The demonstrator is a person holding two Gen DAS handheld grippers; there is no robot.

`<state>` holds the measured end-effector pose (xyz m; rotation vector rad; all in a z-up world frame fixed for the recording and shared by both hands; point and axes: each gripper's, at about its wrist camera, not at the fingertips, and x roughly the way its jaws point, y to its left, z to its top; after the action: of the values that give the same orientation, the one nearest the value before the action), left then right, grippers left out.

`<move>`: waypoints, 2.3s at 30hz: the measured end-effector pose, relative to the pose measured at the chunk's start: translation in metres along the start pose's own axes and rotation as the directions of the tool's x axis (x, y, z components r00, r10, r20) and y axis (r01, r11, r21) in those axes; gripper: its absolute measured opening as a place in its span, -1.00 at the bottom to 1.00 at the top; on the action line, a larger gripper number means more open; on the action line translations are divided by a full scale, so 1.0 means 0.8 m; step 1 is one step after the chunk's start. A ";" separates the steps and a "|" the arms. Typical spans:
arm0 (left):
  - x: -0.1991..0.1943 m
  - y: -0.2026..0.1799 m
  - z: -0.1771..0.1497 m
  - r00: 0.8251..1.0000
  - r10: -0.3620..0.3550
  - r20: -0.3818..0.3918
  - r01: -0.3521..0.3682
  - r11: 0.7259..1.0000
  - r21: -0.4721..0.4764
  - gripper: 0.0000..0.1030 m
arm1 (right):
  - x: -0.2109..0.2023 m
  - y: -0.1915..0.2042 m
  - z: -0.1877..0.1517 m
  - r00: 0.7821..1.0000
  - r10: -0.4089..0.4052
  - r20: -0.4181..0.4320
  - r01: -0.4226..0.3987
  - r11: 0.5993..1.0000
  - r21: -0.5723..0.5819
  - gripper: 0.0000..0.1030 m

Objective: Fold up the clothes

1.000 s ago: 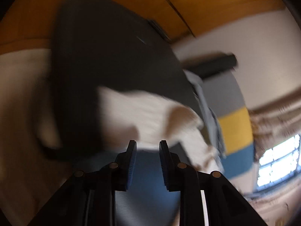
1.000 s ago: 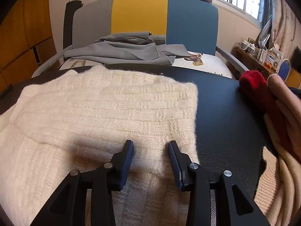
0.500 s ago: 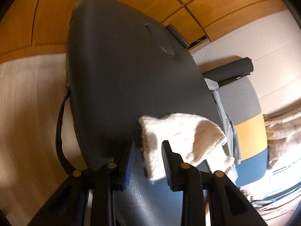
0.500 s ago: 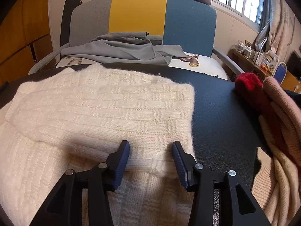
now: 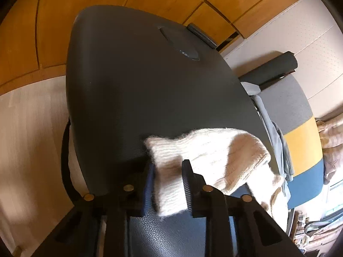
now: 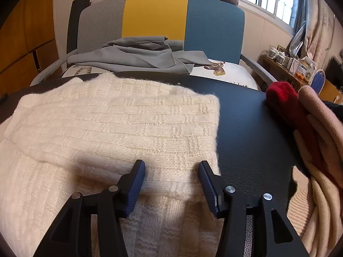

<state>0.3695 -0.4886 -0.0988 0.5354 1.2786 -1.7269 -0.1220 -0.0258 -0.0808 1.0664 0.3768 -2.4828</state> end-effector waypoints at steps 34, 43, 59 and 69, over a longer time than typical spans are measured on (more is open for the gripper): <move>0.112 -0.461 -0.241 0.772 -0.384 -0.507 0.606 0.686 0.403 -0.86 | 0.002 -0.009 -0.001 0.999 0.049 0.003 -0.049 0.998 0.036 0.05; 0.143 -0.493 -0.318 0.768 -0.275 -0.579 0.607 0.601 0.520 -0.79 | -0.001 -0.011 0.001 0.997 0.075 0.002 -0.075 0.996 0.057 0.06; 0.075 -0.312 -0.225 0.933 -0.236 -0.272 0.360 0.635 0.683 -0.65 | -0.034 0.071 0.040 0.911 0.407 0.059 -0.411 0.905 0.104 0.08; 0.099 -0.280 -0.207 0.887 -0.300 -0.351 0.455 0.694 0.557 -0.66 | 0.013 0.157 0.047 0.914 0.405 -0.020 -0.402 0.913 0.069 -0.50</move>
<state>0.1130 -0.3543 -0.1030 0.9301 0.9790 -2.5407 -0.0929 -0.1541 -0.0738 1.0867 0.0727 -2.1204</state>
